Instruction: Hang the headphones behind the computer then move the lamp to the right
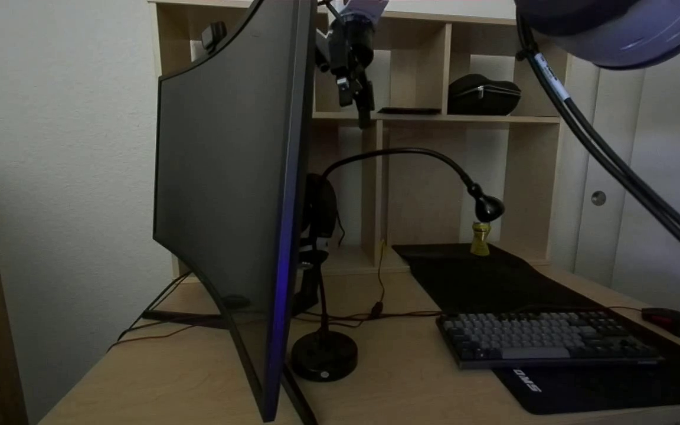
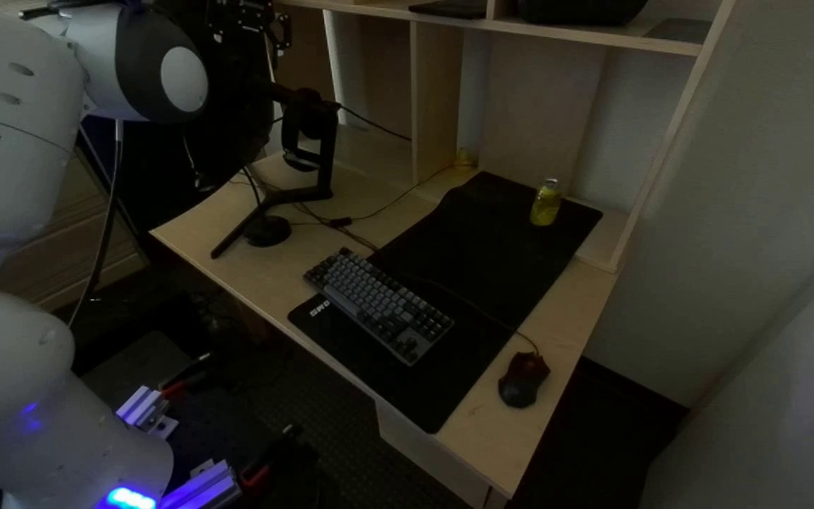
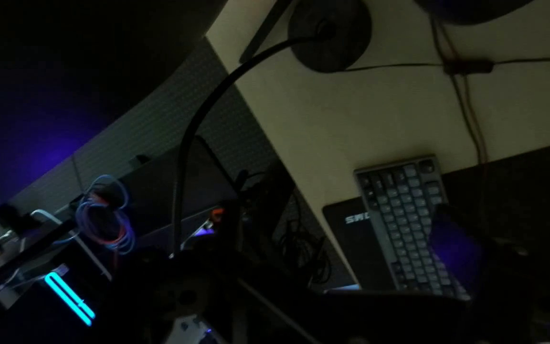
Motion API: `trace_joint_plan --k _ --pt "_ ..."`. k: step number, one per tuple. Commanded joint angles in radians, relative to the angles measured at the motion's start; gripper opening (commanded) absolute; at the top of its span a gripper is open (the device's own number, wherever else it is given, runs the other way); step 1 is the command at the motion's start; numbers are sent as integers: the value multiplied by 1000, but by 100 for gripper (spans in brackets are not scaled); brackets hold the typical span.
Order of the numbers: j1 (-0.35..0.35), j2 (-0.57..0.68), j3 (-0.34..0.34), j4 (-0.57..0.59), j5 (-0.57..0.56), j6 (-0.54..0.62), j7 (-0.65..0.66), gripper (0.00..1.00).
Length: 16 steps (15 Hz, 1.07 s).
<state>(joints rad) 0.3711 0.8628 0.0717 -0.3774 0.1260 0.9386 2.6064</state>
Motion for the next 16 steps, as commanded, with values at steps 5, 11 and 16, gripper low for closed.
trace_joint_plan --k 5,11,16 --pt "-115 91 26 -10 238 -268 -5 100" --pt "-85 115 40 13 178 -223 -18 100" --pt "-45 189 119 17 230 -251 -115 100"
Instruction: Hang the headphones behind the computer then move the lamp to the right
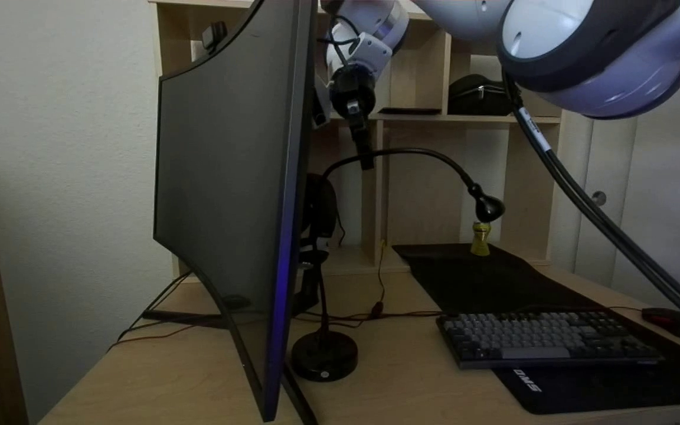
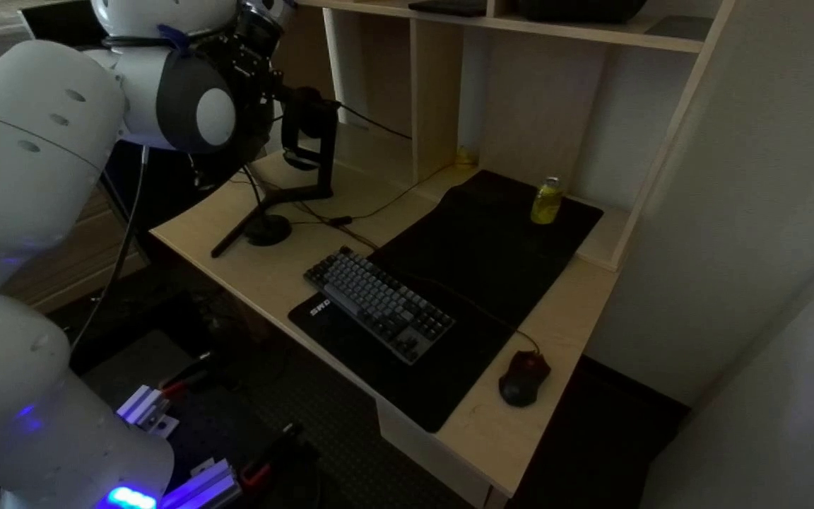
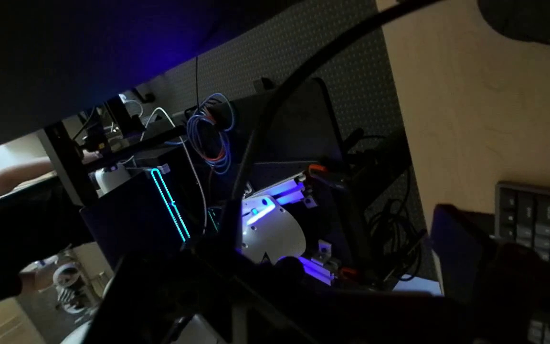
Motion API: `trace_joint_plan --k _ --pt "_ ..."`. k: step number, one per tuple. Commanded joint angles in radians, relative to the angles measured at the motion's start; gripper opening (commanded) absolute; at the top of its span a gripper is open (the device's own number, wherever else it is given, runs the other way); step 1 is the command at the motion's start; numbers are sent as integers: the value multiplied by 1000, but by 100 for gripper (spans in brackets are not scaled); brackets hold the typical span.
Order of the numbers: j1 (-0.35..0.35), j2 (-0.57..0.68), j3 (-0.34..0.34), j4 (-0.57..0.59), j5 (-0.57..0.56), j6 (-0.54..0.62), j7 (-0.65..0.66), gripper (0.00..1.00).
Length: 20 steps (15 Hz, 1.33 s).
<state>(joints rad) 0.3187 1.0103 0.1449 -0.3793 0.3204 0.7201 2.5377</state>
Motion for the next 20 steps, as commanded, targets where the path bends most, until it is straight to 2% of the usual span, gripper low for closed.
trace_joint_plan --k 1,5,6,7,12,16,20 --pt "10 53 61 13 54 -33 -34 100" --pt "-5 86 114 -5 177 1 123 100" --pt "-11 11 14 -158 240 50 61 100" --pt "-8 22 20 -144 251 38 73 100" --pt "17 -49 -149 -320 385 44 71 100" --pt "42 -59 -202 -344 430 -16 71 100" --pt "56 -53 -203 -325 437 -81 71 100"
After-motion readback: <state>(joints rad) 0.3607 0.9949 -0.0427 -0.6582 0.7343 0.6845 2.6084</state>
